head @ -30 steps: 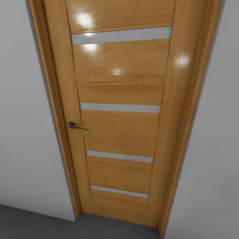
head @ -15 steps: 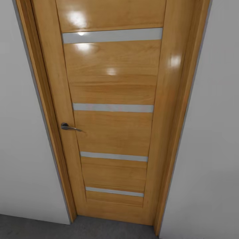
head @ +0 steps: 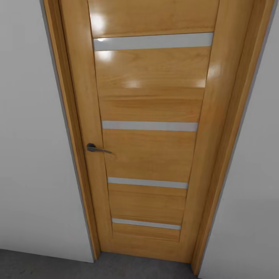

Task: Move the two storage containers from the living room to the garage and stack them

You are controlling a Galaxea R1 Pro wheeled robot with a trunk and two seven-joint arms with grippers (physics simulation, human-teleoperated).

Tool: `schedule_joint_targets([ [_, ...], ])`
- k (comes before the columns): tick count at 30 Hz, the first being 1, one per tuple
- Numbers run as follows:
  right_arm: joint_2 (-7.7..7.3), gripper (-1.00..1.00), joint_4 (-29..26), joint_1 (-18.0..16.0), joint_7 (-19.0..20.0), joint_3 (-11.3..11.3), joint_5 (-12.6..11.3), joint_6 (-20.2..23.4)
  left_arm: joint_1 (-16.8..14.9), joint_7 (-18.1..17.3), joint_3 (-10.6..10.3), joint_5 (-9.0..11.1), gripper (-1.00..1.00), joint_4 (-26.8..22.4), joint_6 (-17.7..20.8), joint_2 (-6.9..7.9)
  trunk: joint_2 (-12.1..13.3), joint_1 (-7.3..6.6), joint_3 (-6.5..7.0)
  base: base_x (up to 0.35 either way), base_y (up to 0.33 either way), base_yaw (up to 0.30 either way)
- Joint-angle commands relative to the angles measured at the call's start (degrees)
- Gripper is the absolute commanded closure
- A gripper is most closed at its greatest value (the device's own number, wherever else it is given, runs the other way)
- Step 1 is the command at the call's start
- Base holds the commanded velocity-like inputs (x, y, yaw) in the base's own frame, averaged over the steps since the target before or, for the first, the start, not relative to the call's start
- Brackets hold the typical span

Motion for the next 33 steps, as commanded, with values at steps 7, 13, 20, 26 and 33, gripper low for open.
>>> schedule_joint_targets([
  [7,-0.02,-1.0,0.0,0.0,0.0,-0.1,0.2,-0.4,0.0,0.1,0.0,0.6,-1.0,-0.1,-0.1,-0.04,0.0,0.0,-0.05,0.0,0.295,0.0],
  [13,-0.02,-1.0,0.0,0.0,0.0,-0.1,0.2,-0.4,0.0,0.0,0.0,0.6,-1.0,-0.1,-0.1,-0.09,0.0,0.0,-0.05,0.0,0.081,0.0],
  [20,-0.02,-1.0,0.0,0.0,0.0,-0.1,0.2,-0.4,0.0,0.0,-0.1,0.6,-1.0,-0.1,-0.1,-0.11,0.0,0.0,-0.05,0.0,0.011,0.0],
  [26,-0.02,-1.0,0.0,0.0,0.0,-0.1,0.2,-0.4,0.0,0.0,-0.1,0.6,-1.0,-0.1,-0.1,-0.11,0.0,0.0,-0.05,0.0,0.001,0.0],
  [33,-0.02,-1.0,0.0,0.0,0.0,-0.1,0.2,-0.4,0.0,0.0,-0.1,0.6,-1.0,-0.1,-0.1,-0.11,0.0,0.0,-0.05,0.018,0.0,0.0],
])
